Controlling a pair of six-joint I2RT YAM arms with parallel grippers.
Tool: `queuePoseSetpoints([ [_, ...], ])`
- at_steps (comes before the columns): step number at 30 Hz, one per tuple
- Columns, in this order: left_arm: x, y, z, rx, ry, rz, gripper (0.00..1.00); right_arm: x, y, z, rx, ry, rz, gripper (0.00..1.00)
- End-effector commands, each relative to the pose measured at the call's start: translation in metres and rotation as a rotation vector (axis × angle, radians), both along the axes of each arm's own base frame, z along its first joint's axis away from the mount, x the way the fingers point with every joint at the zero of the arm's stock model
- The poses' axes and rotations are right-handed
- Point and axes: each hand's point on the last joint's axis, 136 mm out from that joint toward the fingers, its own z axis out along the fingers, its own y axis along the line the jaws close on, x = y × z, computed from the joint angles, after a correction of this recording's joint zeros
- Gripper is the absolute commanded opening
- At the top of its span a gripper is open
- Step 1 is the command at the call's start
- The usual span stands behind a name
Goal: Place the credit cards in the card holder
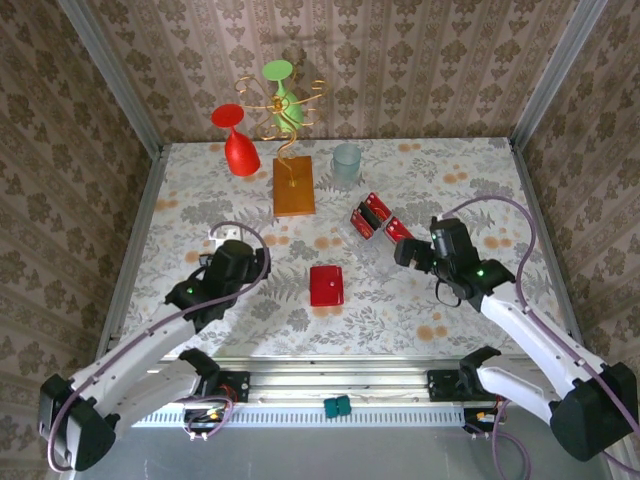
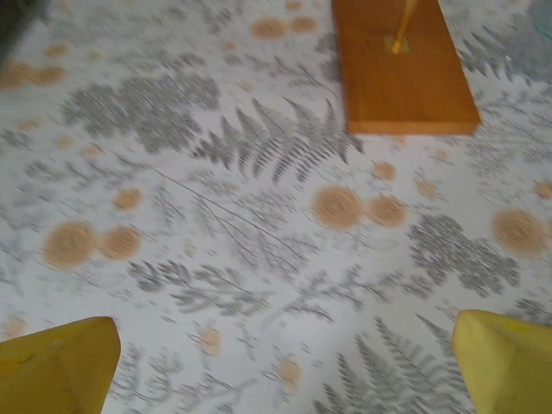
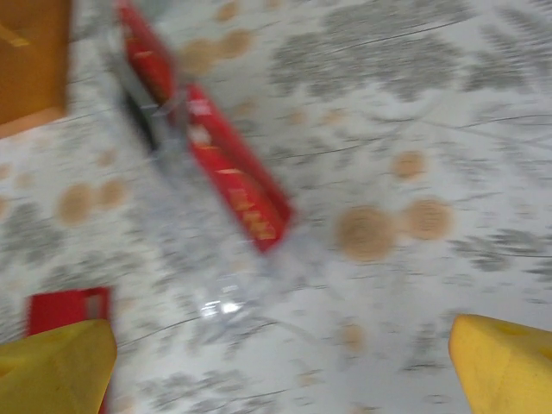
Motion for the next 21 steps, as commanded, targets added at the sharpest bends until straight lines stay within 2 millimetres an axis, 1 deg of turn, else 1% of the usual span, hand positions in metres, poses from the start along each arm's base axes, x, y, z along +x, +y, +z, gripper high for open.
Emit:
queuePoseSetpoints([
  [1,0.013,0.029,0.023,0.129,-0.130,0.055,1.00,0.011,-0.054,0.024,-0.159,-0.160,-0.214,1.00],
  [4,0.021,0.052,0.031,0.172,-0.175,0.108,1.00,0.016,-0.079,0.030,-0.201,-0.216,-0.322,1.00],
  [6,0.025,0.067,0.032,0.200,-0.180,0.146,1.00,0.022,-0.090,0.031,-0.218,-0.228,-0.351,1.00],
  [9,0.032,0.090,0.028,0.231,-0.182,0.200,1.00,0.033,-0.103,0.027,-0.254,-0.221,-0.367,1.00],
  [11,0.037,0.100,0.026,0.224,-0.194,0.227,1.00,0.038,-0.113,0.024,-0.300,-0.209,-0.395,1.00],
  [12,0.039,0.104,0.024,0.230,-0.204,0.240,1.00,0.040,-0.122,0.022,-0.334,-0.196,-0.434,1.00],
  [15,0.051,0.105,0.018,0.268,-0.265,0.222,1.00,0.041,-0.148,0.019,-0.419,-0.186,-0.557,1.00],
  [18,0.063,0.108,0.005,0.287,-0.276,0.219,1.00,0.050,-0.162,0.012,-0.443,-0.190,-0.615,1.00],
  [19,0.067,0.109,-0.001,0.288,-0.265,0.218,1.00,0.055,-0.163,0.006,-0.440,-0.187,-0.605,1.00],
  [21,0.077,0.110,-0.015,0.296,-0.246,0.205,1.00,0.075,-0.153,-0.004,-0.427,-0.215,-0.504,1.00],
])
